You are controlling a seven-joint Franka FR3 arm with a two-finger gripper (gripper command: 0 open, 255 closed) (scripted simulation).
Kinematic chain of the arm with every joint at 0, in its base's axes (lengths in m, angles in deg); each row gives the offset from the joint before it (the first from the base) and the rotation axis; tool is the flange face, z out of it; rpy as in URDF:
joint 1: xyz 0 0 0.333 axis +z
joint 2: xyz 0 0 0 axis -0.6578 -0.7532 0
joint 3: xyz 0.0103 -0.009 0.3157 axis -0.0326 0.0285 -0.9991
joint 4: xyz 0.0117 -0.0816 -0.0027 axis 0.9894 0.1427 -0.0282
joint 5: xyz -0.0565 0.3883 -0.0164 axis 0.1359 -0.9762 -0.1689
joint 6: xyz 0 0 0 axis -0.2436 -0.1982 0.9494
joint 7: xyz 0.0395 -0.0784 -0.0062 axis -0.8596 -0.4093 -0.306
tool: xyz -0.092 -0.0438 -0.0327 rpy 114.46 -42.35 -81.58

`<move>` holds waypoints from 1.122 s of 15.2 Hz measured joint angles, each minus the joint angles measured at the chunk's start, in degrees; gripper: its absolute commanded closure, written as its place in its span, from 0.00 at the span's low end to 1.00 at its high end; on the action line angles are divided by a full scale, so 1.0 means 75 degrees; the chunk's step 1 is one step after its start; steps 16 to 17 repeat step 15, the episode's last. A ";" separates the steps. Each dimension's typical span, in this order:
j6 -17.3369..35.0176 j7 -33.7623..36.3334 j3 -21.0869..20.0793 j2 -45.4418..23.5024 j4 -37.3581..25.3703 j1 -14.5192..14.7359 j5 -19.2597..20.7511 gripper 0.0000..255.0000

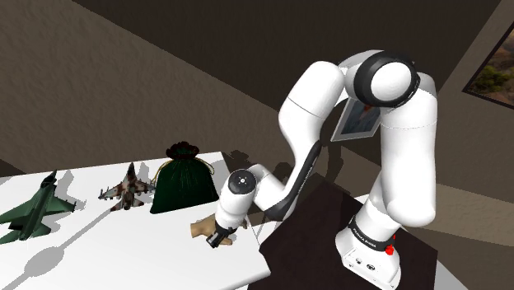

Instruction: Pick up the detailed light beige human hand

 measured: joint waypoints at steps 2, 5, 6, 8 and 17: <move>-0.0084 -0.0212 -0.0174 0.0154 0.0057 -0.0122 -0.0256 1.00; -0.0212 -0.0657 -0.0525 0.0531 0.0247 -0.0412 -0.0775 1.00; -0.0248 -0.0772 -0.0618 0.0623 0.0288 -0.0482 -0.0915 1.00; -0.0358 -0.1057 -0.0859 0.0835 0.0355 -0.0647 -0.1279 1.00; -0.0662 -0.2117 -0.1662 0.1651 0.0643 -0.1258 -0.2605 1.00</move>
